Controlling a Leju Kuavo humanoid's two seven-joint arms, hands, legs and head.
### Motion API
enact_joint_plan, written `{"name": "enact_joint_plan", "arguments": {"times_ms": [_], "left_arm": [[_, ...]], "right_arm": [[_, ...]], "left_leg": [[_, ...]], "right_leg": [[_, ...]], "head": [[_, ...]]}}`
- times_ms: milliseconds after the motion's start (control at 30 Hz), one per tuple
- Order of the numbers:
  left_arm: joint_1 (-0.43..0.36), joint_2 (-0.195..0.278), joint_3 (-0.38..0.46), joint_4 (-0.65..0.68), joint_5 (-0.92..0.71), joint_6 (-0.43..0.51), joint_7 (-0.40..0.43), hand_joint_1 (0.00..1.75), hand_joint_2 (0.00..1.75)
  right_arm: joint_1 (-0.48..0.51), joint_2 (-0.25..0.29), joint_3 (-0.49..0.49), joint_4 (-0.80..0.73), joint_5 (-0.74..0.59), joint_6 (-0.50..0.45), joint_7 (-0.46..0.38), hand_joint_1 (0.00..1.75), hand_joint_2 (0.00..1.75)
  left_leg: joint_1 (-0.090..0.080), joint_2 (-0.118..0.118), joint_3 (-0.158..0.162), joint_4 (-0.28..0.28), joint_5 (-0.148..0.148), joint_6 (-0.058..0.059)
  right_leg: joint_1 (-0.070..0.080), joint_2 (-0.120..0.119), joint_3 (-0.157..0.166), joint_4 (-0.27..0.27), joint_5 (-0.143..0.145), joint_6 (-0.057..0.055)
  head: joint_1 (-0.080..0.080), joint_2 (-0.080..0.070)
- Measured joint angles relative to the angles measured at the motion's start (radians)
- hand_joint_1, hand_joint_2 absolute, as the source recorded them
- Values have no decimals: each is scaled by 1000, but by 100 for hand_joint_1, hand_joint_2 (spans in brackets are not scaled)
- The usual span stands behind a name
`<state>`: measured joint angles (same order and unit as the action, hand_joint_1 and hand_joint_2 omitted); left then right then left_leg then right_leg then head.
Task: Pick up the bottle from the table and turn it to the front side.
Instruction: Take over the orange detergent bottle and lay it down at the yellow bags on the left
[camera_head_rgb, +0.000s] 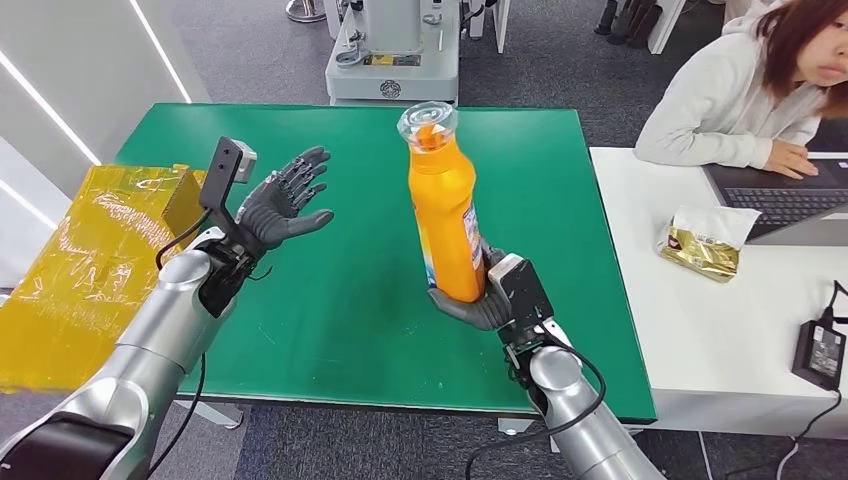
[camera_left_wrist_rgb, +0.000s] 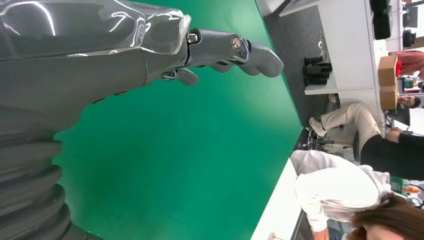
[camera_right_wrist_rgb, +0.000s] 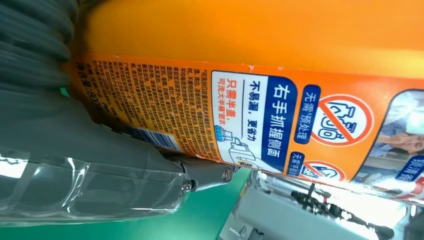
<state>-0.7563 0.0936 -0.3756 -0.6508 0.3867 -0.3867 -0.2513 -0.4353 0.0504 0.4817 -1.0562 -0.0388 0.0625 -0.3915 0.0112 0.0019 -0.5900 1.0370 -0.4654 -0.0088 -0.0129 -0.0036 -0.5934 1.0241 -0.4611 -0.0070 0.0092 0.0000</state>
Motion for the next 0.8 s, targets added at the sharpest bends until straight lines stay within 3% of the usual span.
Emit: {"name": "enact_joint_plan", "arguments": {"times_ms": [400, 800], "left_arm": [[46, 48, 9, -176, 101, -144, 36, 0, 175], [70, 66, 13, -245, 113, -149, 43, 0, 175]], "right_arm": [[-112, 24, -2, 164, 15, -10, -31, 175, 175], [-126, 35, -10, 208, 17, -13, -32, 175, 175]], "left_leg": [[0, -1, 0, 0, 0, 0], [0, -1, 0, 0, 0, 0]], "right_leg": [[0, -1, 0, 0, 0, 0], [0, -1, 0, 0, 0, 0]], "head": [[0, 0], [0, 0]]}}
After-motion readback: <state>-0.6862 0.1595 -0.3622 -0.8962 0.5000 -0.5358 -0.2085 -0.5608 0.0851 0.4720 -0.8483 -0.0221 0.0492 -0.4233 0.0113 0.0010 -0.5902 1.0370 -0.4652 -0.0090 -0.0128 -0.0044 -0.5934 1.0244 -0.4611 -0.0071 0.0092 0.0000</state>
